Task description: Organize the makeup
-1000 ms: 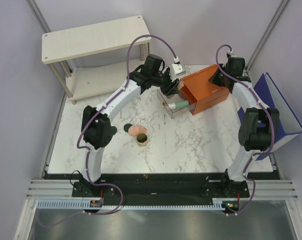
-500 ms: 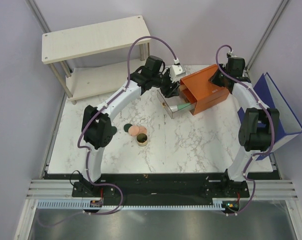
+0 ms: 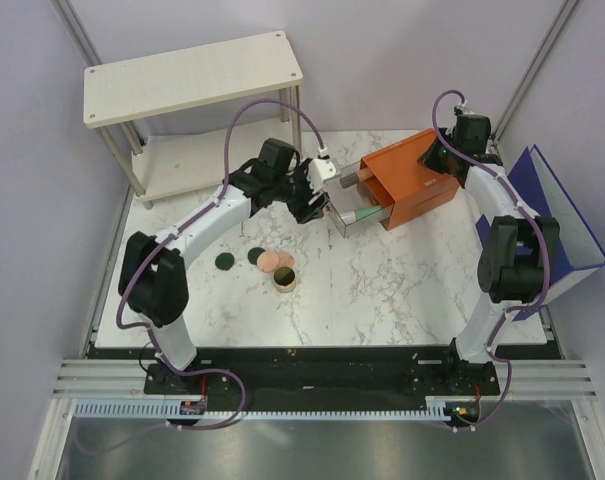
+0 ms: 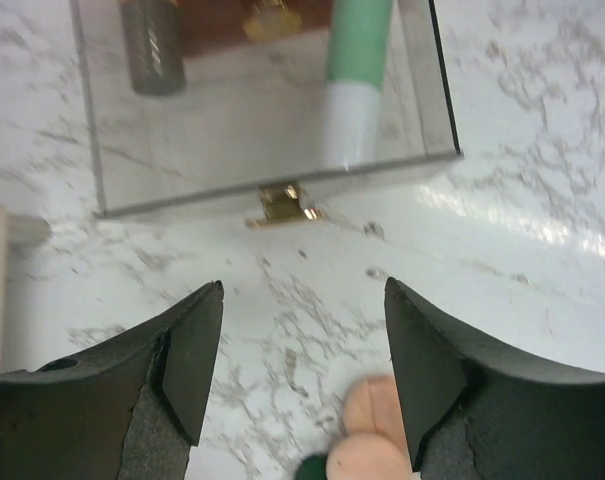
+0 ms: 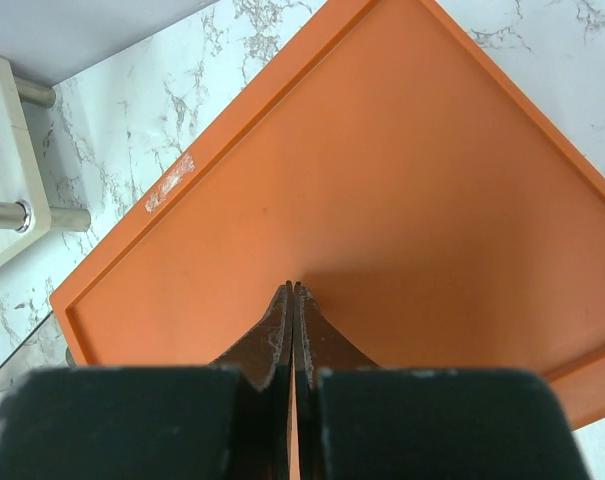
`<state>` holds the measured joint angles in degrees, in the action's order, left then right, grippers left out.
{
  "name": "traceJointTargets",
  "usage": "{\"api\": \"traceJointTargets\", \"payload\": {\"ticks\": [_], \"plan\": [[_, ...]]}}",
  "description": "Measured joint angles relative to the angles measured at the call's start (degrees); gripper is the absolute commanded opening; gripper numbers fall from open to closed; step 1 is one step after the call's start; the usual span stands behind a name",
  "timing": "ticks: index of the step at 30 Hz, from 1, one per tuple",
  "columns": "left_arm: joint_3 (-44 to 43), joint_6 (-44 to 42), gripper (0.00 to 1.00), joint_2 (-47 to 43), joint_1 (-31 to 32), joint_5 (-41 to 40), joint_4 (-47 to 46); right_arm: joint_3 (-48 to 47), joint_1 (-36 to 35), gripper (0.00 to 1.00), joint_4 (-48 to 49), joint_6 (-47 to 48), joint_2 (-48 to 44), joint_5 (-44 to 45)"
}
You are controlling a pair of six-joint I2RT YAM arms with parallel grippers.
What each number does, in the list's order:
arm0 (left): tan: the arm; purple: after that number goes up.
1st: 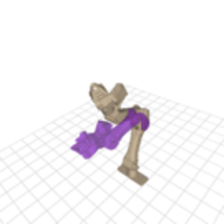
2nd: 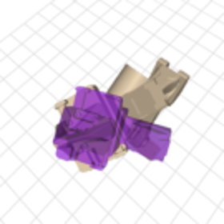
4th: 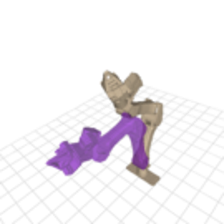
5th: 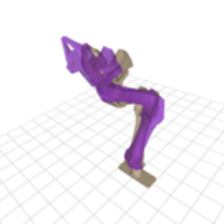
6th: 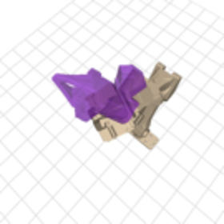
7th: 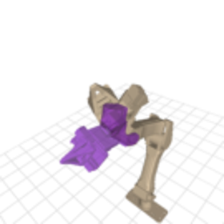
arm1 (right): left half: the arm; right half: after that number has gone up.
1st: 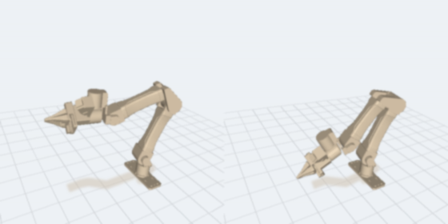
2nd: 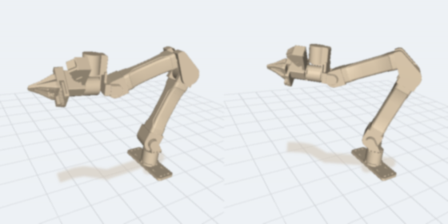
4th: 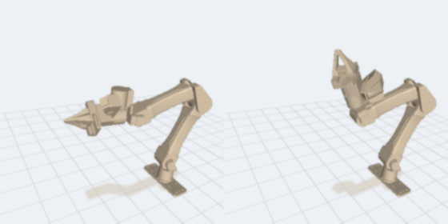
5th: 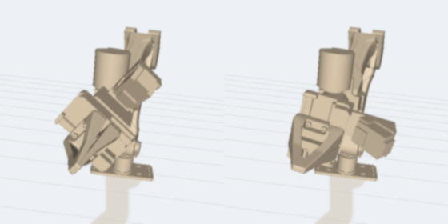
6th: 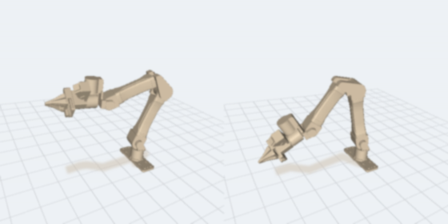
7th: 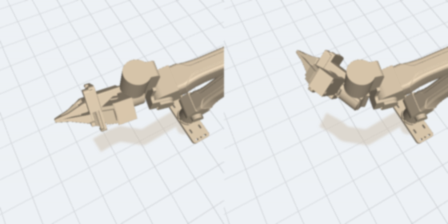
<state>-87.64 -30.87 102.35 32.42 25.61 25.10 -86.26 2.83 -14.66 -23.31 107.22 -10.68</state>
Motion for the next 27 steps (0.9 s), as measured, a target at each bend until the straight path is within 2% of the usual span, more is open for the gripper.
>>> {"api": "traceJointTargets", "payload": {"ticks": [5,10,18,27], "plan": [[10.3,-2.3,0.73,-2.7,-0.5,0.6,-0.9,0.6,0.0,0.0,0.6,0.0,-0.2,0.0],[11.9,-2.3,0.73,-0.5,-0.5,3.3,-4.3,1.4,0.0,0.0,1.6,0.0,-0.6,0.0],[1.8,1.1,0.73,9.2,-0.5,6.9,-10.5,2.5,0.0,0.0,3.1,0.3,-1.0,0.0],[-8.7,9.6,0.75,19.2,0.0,10.1,-18.6,3.2,0.0,0.0,4.0,0.8,-1.3,0.0]]}}
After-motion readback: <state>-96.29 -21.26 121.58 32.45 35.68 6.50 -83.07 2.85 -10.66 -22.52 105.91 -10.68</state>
